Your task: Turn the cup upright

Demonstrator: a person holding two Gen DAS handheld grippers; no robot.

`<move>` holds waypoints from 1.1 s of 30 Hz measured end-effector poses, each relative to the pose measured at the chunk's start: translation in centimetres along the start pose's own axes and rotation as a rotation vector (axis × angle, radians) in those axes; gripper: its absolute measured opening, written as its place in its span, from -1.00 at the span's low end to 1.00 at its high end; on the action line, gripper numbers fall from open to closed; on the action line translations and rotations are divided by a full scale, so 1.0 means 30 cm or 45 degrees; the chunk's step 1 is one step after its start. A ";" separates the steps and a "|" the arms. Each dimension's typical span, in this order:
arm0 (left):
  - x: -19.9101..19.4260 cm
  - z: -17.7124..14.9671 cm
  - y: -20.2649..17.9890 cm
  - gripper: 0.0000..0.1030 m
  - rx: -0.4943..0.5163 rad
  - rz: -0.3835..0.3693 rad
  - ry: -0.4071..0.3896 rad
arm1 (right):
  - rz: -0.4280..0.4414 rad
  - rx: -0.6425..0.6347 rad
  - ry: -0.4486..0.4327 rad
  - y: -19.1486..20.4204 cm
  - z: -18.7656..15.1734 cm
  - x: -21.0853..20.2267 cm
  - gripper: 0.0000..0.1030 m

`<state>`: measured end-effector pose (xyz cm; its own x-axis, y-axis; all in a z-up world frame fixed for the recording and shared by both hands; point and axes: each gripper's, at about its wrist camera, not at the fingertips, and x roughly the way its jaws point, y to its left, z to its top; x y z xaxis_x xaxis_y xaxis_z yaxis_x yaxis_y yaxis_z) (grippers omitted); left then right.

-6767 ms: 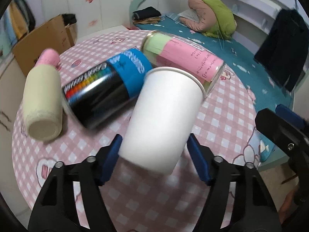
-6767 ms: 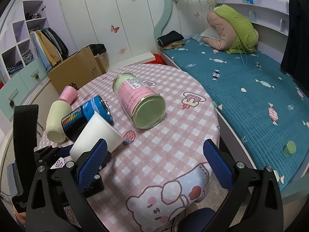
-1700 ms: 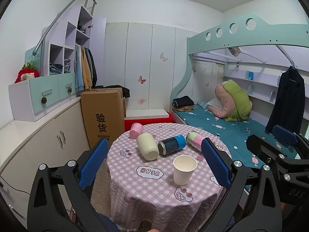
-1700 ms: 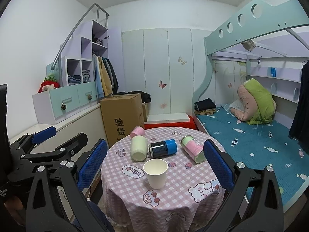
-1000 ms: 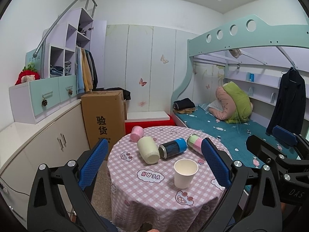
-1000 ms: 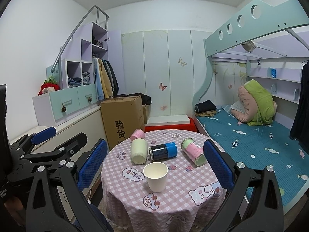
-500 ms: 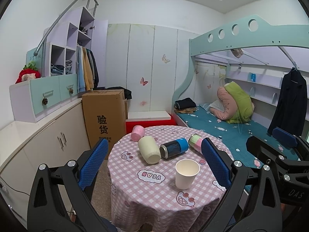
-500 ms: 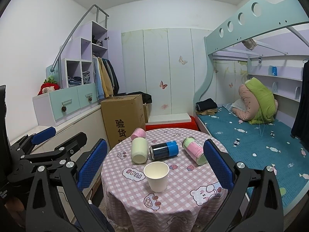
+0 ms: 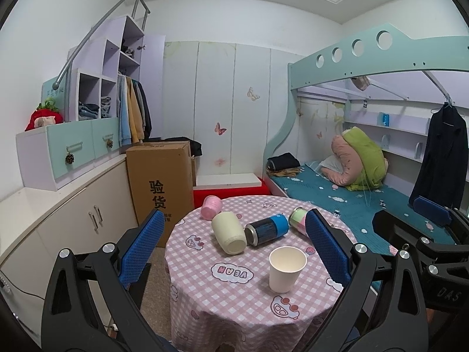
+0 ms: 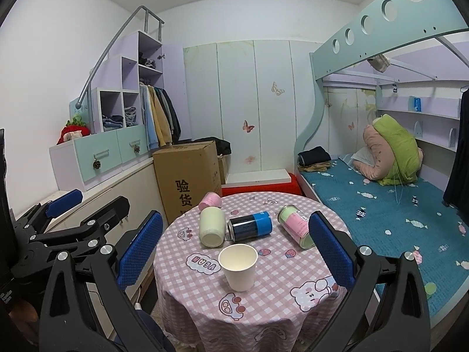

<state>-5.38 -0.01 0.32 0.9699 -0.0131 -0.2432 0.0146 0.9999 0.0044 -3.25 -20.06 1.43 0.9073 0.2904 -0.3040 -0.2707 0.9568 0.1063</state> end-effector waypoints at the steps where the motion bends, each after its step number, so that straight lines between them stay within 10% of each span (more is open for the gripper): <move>1: -0.001 0.000 0.000 0.89 -0.003 0.000 0.003 | -0.002 0.001 0.000 0.002 -0.002 0.003 0.87; 33: 0.016 -0.011 0.004 0.89 0.003 0.010 0.009 | 0.000 0.015 0.011 0.013 -0.021 0.029 0.87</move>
<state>-4.99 0.10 -0.11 0.9681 -0.0050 -0.2504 0.0074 0.9999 0.0088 -2.76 -19.44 0.62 0.9045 0.2909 -0.3118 -0.2672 0.9565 0.1174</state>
